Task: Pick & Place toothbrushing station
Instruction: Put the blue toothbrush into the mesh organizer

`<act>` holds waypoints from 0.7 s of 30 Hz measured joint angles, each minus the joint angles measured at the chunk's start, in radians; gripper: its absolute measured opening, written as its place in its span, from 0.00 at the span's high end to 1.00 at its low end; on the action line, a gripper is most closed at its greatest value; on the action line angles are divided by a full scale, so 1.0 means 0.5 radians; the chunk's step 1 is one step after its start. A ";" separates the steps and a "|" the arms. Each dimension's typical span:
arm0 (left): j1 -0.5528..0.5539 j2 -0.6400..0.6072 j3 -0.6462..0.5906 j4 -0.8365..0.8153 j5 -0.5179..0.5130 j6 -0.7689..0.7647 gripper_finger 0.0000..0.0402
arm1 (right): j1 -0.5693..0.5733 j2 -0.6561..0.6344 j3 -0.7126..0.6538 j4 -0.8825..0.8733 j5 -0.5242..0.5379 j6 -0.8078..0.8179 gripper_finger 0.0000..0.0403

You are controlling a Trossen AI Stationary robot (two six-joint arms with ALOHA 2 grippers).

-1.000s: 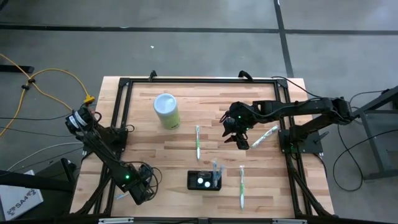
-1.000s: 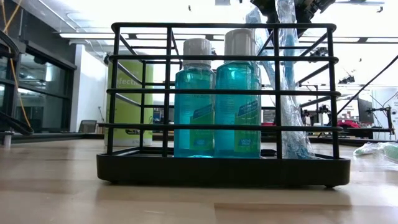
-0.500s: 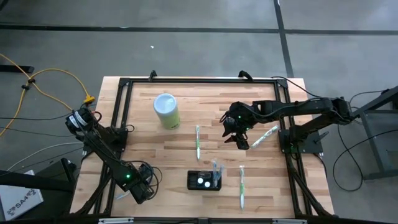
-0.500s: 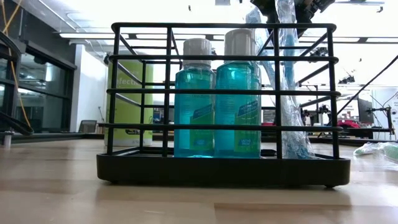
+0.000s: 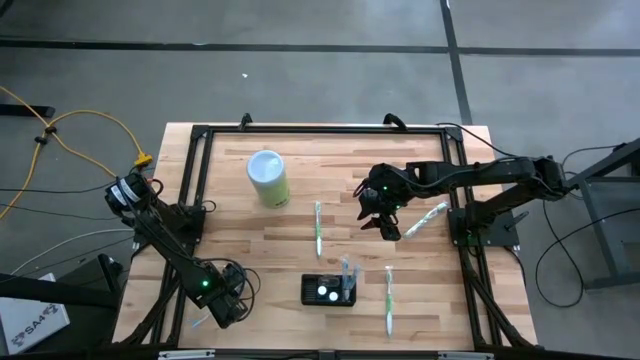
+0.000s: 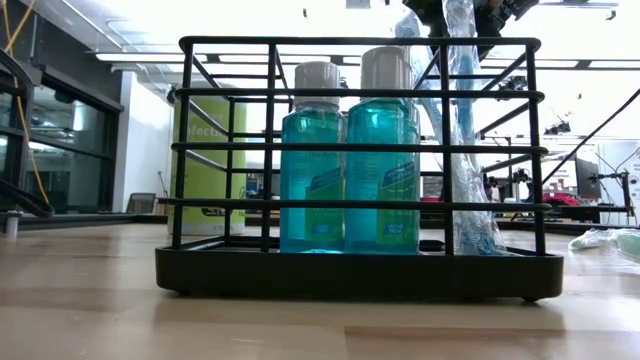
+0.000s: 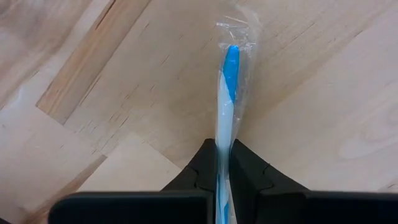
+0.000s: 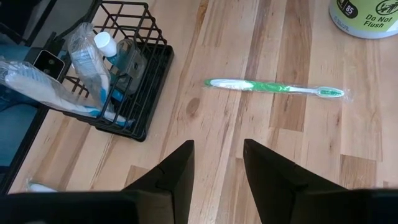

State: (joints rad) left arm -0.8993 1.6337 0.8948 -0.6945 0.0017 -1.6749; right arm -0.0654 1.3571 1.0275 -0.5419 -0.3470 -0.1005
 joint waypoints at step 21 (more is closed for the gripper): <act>0.246 -0.368 0.307 -0.338 -0.750 1.023 0.98 | 0.000 0.000 0.000 0.022 -0.001 -0.016 0.68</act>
State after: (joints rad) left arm -0.7765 1.4497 1.0484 -0.8636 -0.3734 -1.1634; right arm -0.0654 1.3571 1.0275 -0.5306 -0.3473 -0.1087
